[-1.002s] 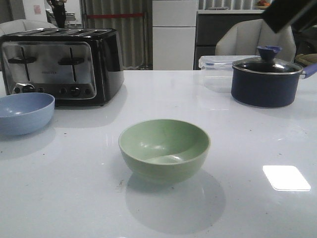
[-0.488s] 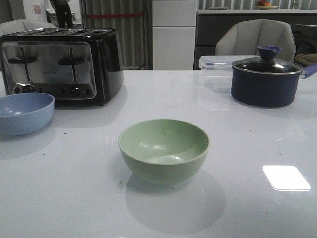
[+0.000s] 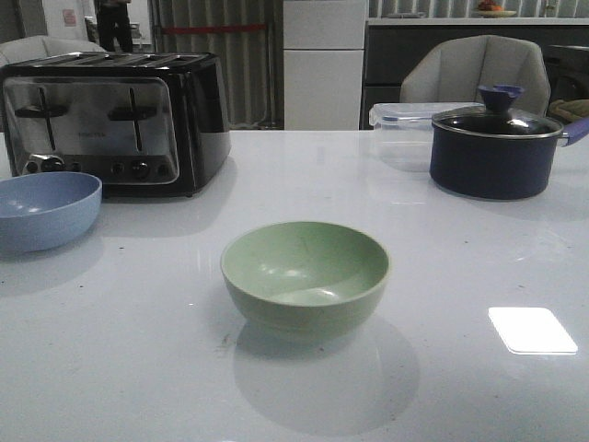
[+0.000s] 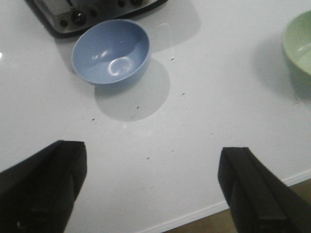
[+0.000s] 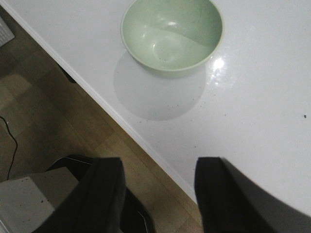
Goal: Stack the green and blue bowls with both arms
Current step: 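Lower the left gripper to the rim of the light blue bowl and grasp it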
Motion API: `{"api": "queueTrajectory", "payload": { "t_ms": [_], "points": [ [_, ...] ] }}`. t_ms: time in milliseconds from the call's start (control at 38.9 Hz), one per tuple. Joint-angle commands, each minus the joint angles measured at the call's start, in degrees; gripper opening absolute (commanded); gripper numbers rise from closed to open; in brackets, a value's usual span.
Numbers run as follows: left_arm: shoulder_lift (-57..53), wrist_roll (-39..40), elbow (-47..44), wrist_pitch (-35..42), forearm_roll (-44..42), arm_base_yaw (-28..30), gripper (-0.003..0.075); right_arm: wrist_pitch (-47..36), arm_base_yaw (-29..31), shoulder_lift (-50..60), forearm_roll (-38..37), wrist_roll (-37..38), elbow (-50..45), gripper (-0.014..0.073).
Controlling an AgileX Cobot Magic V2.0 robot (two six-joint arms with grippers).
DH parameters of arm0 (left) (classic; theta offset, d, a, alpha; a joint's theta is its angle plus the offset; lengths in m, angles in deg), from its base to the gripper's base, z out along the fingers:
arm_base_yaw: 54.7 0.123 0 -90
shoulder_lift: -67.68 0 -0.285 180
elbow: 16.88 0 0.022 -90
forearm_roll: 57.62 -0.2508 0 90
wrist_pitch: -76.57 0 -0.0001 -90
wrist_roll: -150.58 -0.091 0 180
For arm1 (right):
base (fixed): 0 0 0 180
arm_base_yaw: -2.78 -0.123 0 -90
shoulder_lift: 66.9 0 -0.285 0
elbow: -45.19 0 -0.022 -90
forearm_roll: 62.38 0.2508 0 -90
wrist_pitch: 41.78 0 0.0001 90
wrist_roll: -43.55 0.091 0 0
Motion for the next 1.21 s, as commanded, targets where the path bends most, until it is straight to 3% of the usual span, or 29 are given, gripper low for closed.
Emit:
{"api": "queueTrajectory", "payload": {
  "t_ms": [0,206,385,822,1182],
  "points": [
    [5.09,4.71,4.9,1.21,-6.02,-0.17,0.0602,-2.36,0.26,0.25,0.82,0.19,1.52,0.0451],
    [18.05,9.58,11.05,1.09,-11.08,0.13,0.0602,-2.29,0.26,0.25,0.82,0.19,1.52,0.0451],
    [30.39,9.48,19.68,-3.03,-8.38,5.55,0.0603,-2.29,0.26,0.25,0.82,0.19,1.52,0.0451],
    [53.36,-8.04,37.59,-0.27,16.52,24.23,0.0602,-2.17,0.26,0.25,0.82,0.19,1.52,0.0451],
    [67.24,-8.86,45.37,5.16,19.01,26.83,0.0602,-2.17,0.26,0.25,0.82,0.19,1.52,0.0451]
  ]
}}
